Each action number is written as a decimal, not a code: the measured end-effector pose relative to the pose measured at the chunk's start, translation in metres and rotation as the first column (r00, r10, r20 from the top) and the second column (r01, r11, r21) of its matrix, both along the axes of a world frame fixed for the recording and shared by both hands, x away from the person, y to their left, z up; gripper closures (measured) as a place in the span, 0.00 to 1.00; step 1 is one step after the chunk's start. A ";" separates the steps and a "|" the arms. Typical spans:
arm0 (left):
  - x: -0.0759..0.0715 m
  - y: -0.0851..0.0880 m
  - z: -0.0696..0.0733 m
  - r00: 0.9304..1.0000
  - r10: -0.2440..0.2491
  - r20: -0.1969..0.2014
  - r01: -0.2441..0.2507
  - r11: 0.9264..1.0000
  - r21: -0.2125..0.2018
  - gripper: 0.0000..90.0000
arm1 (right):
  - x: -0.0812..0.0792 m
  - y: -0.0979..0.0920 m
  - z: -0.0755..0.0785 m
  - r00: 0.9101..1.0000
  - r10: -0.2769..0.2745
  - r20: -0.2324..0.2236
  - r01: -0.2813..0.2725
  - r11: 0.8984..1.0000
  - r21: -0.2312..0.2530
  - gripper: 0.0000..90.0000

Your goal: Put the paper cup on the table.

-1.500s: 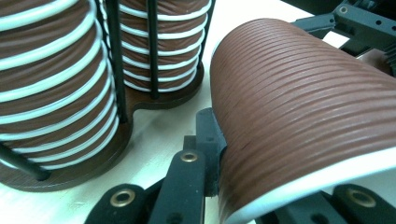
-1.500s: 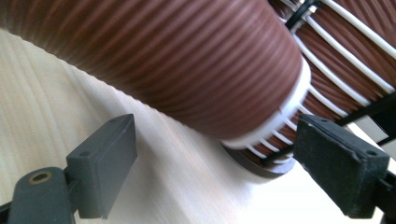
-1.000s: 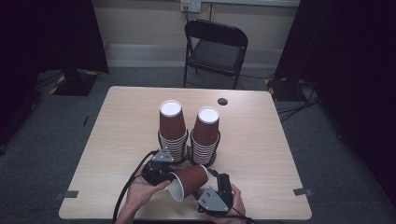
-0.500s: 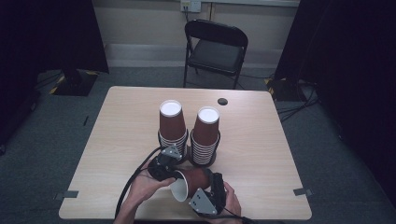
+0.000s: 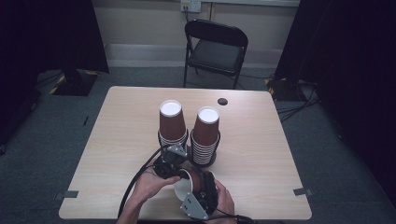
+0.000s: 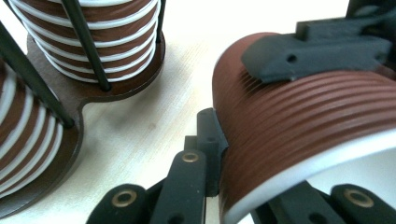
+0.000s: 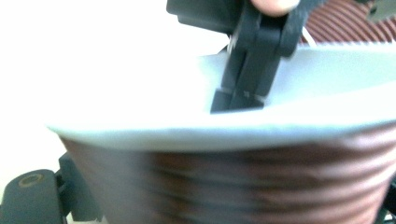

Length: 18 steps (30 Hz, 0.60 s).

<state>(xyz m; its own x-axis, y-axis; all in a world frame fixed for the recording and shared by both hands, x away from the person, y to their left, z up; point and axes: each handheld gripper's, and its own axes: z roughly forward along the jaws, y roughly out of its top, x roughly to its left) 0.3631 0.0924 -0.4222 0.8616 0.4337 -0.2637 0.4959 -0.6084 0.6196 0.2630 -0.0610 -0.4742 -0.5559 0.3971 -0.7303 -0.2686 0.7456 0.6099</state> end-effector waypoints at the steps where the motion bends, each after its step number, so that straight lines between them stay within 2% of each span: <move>1: 0.000 0.000 0.000 1.000 0.000 0.000 0.000 1.000 0.000 0.96 | 0.000 0.000 0.000 1.000 0.000 0.000 0.000 1.000 0.000 0.10; 2: 0.000 0.000 -0.001 1.000 0.014 -0.001 -0.014 1.000 -0.019 0.96 | 0.000 0.000 0.000 1.000 -0.003 0.007 0.003 1.000 0.003 0.10; 5: 0.000 0.000 -0.002 1.000 0.028 -0.007 -0.028 1.000 -0.011 0.96 | -0.001 0.001 0.001 1.000 0.002 0.013 -0.002 1.000 0.008 0.10; 6: 0.001 0.001 -0.004 0.999 0.025 -0.021 -0.025 0.999 -0.027 0.96 | -0.001 0.001 0.001 1.000 0.003 0.017 -0.003 1.000 0.011 0.10; 8: 0.001 0.000 -0.005 0.999 0.036 -0.019 -0.036 0.999 -0.029 0.96 | -0.002 0.002 0.001 0.999 0.009 0.031 -0.009 1.000 0.006 0.10; 10: 0.001 0.000 -0.005 0.999 0.047 -0.017 -0.048 0.998 -0.029 0.96 | -0.002 0.002 0.001 1.000 0.009 0.029 -0.010 1.000 0.009 0.10; 12: 0.001 0.000 -0.005 0.999 0.047 -0.021 -0.047 0.998 -0.045 0.95 | -0.001 0.000 0.002 1.000 0.009 0.013 -0.010 0.999 0.045 0.10; 18: -0.001 -0.001 -0.009 0.997 0.080 -0.017 -0.081 0.994 -0.069 0.96 | -0.001 -0.001 0.003 1.000 0.005 -0.008 -0.005 0.998 0.058 0.10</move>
